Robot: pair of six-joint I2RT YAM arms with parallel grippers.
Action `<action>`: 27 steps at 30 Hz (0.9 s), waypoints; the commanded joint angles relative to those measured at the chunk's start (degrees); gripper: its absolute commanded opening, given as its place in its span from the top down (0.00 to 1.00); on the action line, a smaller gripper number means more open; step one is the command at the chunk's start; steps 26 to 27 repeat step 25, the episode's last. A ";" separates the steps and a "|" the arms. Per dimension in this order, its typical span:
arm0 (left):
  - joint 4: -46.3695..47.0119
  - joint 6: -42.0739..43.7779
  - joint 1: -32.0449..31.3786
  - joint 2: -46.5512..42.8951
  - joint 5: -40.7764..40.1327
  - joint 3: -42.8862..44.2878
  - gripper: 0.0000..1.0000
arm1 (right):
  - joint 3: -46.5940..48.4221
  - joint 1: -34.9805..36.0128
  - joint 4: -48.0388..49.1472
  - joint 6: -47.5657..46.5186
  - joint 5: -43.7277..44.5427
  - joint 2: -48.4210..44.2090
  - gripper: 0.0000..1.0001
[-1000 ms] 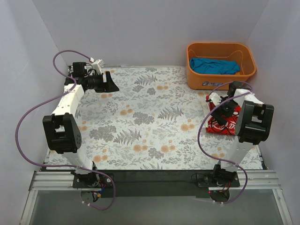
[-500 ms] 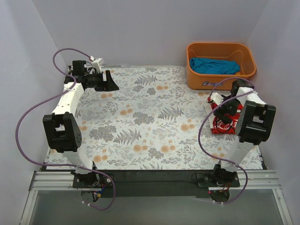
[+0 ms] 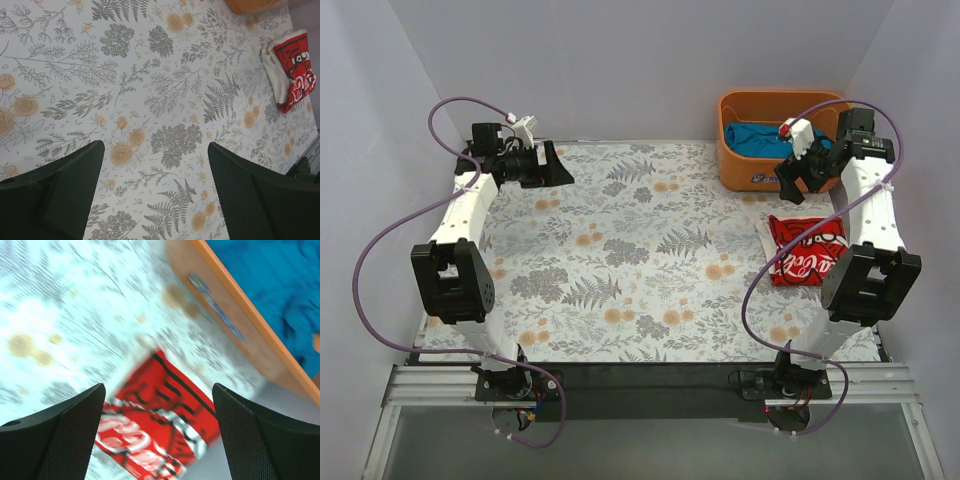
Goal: Fold and stack the t-shirts
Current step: Reset both grippers
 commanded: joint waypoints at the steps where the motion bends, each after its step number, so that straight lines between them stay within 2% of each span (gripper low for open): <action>1: -3.67 -1.19 -0.08 -1.07 0.47 4.55 0.16 | 2.03 5.56 0.69 17.56 -9.91 -0.83 0.07; 4: -8.60 -0.31 -0.08 1.04 1.09 6.24 0.15 | 0.02 13.20 7.37 26.53 -11.32 -0.83 0.04; 7: -11.85 1.53 -0.08 2.18 -1.62 2.64 0.14 | -7.88 19.63 16.07 31.72 -11.76 -1.01 0.02; 11: -12.04 4.08 -0.08 0.17 -7.95 -5.17 0.14 | -18.61 27.44 23.81 32.27 -9.22 -2.76 0.02; 14: -8.97 6.28 -0.08 -4.04 -10.77 -14.04 0.13 | -25.55 30.70 26.98 31.92 -7.99 -4.51 0.02; 19: -5.45 7.69 -0.26 -10.28 -12.53 -24.24 0.13 | -35.47 32.39 29.27 30.95 -6.22 -9.43 0.02; 23: -2.99 7.25 -1.40 -15.29 -13.76 -28.29 0.12 | -40.94 32.39 29.71 29.90 -4.21 -15.58 0.01; 27: -2.02 6.81 -1.84 -16.53 -14.03 -28.92 0.12 | -42.17 32.48 29.71 29.28 -3.59 -17.35 0.02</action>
